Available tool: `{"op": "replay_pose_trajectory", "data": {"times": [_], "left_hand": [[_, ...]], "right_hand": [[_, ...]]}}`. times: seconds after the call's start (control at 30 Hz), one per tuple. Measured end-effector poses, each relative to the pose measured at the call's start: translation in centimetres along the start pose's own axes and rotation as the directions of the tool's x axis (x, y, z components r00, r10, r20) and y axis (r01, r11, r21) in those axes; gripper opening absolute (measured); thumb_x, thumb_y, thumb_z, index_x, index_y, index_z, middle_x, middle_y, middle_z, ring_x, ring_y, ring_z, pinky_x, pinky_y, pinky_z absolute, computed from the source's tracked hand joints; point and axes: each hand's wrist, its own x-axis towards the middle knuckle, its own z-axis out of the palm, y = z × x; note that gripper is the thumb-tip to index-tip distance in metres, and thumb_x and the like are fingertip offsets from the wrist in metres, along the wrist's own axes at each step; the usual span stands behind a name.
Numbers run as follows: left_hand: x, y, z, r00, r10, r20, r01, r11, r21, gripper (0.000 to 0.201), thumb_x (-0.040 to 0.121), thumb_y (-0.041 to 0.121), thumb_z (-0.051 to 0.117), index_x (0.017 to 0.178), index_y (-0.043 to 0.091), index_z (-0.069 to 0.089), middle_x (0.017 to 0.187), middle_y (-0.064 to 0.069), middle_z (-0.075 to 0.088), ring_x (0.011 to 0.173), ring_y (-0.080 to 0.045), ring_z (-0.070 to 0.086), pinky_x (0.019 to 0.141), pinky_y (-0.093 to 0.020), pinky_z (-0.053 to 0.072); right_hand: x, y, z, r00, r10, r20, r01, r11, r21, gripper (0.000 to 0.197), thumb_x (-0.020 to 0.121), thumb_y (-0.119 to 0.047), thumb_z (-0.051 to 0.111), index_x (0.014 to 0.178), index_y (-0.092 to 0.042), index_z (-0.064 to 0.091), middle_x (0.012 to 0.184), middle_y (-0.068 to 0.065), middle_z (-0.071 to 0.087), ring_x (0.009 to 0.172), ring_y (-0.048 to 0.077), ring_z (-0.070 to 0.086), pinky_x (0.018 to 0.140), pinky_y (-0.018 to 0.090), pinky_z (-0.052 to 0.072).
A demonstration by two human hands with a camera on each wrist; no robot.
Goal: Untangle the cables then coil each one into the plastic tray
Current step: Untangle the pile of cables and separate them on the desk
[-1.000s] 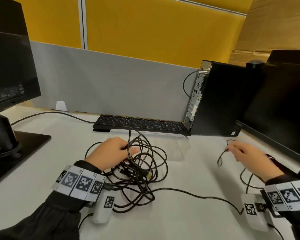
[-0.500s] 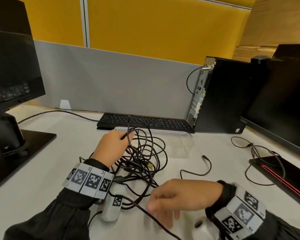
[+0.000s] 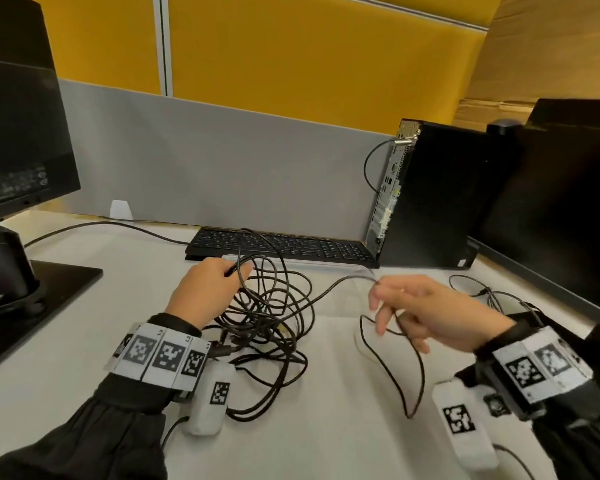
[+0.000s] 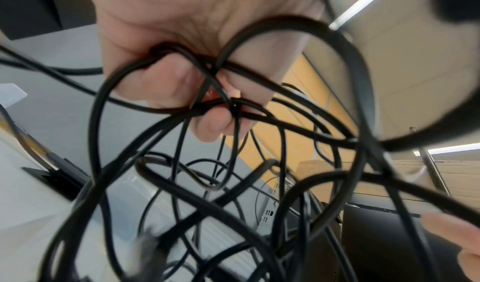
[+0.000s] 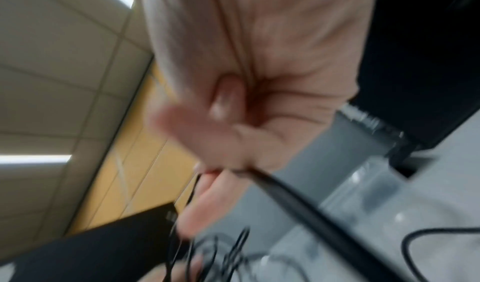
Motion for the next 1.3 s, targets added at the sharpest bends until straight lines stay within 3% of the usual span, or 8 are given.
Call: {"op": "replay_pose_trajectory", "data": {"times": [0.17,0.37,0.6,0.7,0.8,0.87,1.03,1.3], "left_hand": [[0.3,-0.4,-0.7,0.998,-0.047,-0.036,0.047,0.999,-0.007,0.048,0.094,0.042,0.046,0.058,0.011,0.041,0.054,-0.004,0.042,0.053,-0.018,0.040,0.050,-0.030,0.027],[0.8,-1.5,-1.2,0.996,-0.083,-0.014,0.082,0.996,-0.030,0.044,0.093,0.042,0.047,0.069,0.006,0.054,0.072,-0.014,0.061,0.067,-0.026,0.056,0.061,-0.034,0.039],[1.2,-2.1,-1.8,0.987,-0.149,-0.057,0.146,0.988,-0.056,0.043,0.095,0.040,0.046,0.074,0.005,0.058,0.072,-0.013,0.061,0.068,-0.027,0.054,0.056,-0.031,0.034],[1.2,-2.2,-1.7,0.988,-0.144,-0.057,0.139,0.987,-0.079,0.041,0.094,0.039,0.048,0.082,0.002,0.063,0.079,-0.017,0.066,0.076,-0.030,0.060,0.067,-0.035,0.043],[1.2,-2.2,-1.3,0.989,-0.124,-0.075,0.118,0.990,-0.083,0.039,0.093,0.039,0.049,0.087,0.004,0.065,0.082,-0.018,0.067,0.080,-0.031,0.062,0.076,-0.038,0.047],[1.2,-2.1,-1.1,0.989,-0.109,-0.103,0.101,0.991,-0.086,0.038,0.093,0.038,0.049,0.085,0.005,0.065,0.080,-0.017,0.067,0.078,-0.031,0.062,0.075,-0.039,0.048],[0.8,-1.3,-0.5,0.985,-0.072,-0.156,0.062,0.996,-0.069,0.040,0.094,0.036,0.047,0.077,0.003,0.062,0.069,-0.016,0.061,0.070,-0.031,0.056,0.058,-0.033,0.036],[0.7,-1.2,-0.3,0.984,-0.070,-0.164,0.062,0.997,-0.052,0.040,0.095,0.038,0.045,0.067,0.012,0.054,0.064,-0.010,0.058,0.066,-0.028,0.055,0.053,-0.030,0.032]], "right_hand": [[-1.0,1.0,-4.0,0.915,-0.037,-0.401,0.120,0.976,0.183,0.019,0.096,-0.024,0.045,0.090,-0.012,0.058,0.078,0.005,0.064,0.060,0.019,0.061,0.085,0.046,0.052],[-2.1,4.0,-7.4,0.523,-0.123,-0.843,0.267,0.963,0.026,0.019,0.094,-0.020,0.041,0.101,-0.012,0.057,0.108,0.003,0.067,0.101,0.019,0.063,0.083,0.033,0.047],[-2.9,7.9,-12.2,0.103,0.073,-0.992,0.108,0.991,0.084,0.024,0.087,-0.003,0.052,0.102,-0.021,0.054,0.116,0.017,0.059,0.080,0.010,0.057,0.076,0.031,0.051],[-2.3,7.2,-11.2,0.390,-0.034,-0.920,-0.187,0.976,-0.115,0.016,0.088,-0.008,0.052,0.100,-0.003,0.061,0.111,0.030,0.059,0.078,0.031,0.055,0.091,0.048,0.045],[-1.3,7.0,-9.2,0.725,-0.063,-0.686,-0.498,0.640,-0.585,0.034,0.095,-0.019,0.048,0.128,-0.015,0.052,0.120,0.012,0.059,0.113,0.031,0.055,0.096,0.043,0.044],[-0.9,5.9,-6.9,0.801,-0.183,-0.570,-0.407,0.532,-0.743,0.053,0.092,-0.018,0.050,0.143,-0.024,0.034,0.138,0.004,0.045,0.127,0.024,0.041,0.104,0.039,0.037],[-0.9,-1.5,5.1,0.941,-0.327,-0.089,0.209,0.767,-0.607,0.055,0.090,-0.052,0.038,0.141,-0.034,0.031,0.133,-0.018,0.038,0.119,-0.005,0.031,0.102,0.019,0.030],[0.3,-2.3,10.3,0.957,-0.286,-0.053,0.074,0.413,-0.908,0.041,0.092,-0.054,0.039,0.121,-0.026,0.046,0.116,-0.006,0.049,0.097,0.017,0.057,0.074,0.028,0.044]]}}
